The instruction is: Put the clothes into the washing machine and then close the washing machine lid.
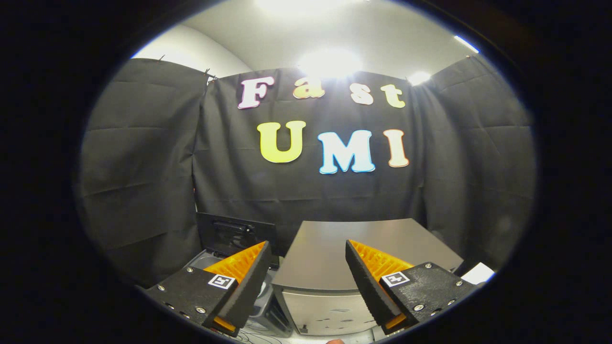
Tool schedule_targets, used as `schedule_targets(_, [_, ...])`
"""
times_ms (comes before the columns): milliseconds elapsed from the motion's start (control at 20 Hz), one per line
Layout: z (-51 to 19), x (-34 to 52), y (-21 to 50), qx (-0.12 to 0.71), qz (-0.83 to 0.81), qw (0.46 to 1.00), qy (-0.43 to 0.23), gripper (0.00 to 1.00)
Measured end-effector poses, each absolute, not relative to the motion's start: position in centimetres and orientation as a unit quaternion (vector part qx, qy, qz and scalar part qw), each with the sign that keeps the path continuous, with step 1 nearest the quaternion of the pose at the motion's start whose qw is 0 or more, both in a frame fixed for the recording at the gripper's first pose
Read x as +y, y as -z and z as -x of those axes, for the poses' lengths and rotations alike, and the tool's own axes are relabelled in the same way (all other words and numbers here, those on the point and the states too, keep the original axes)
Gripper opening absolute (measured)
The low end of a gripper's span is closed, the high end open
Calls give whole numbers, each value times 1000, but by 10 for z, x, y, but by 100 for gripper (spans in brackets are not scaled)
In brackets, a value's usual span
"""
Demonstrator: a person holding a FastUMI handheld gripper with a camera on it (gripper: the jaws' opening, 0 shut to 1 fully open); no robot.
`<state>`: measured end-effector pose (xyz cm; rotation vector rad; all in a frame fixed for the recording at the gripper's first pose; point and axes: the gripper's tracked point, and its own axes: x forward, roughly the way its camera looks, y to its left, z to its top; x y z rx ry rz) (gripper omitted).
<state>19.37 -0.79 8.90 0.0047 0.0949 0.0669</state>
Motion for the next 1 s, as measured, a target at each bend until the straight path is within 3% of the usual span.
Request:
schedule_targets(450, [-134, -77, -97, 17, -12, 1000, 3, 96])
schedule_targets(1000, [-83, -85, -31, 19, -27, 999, -23, 96])
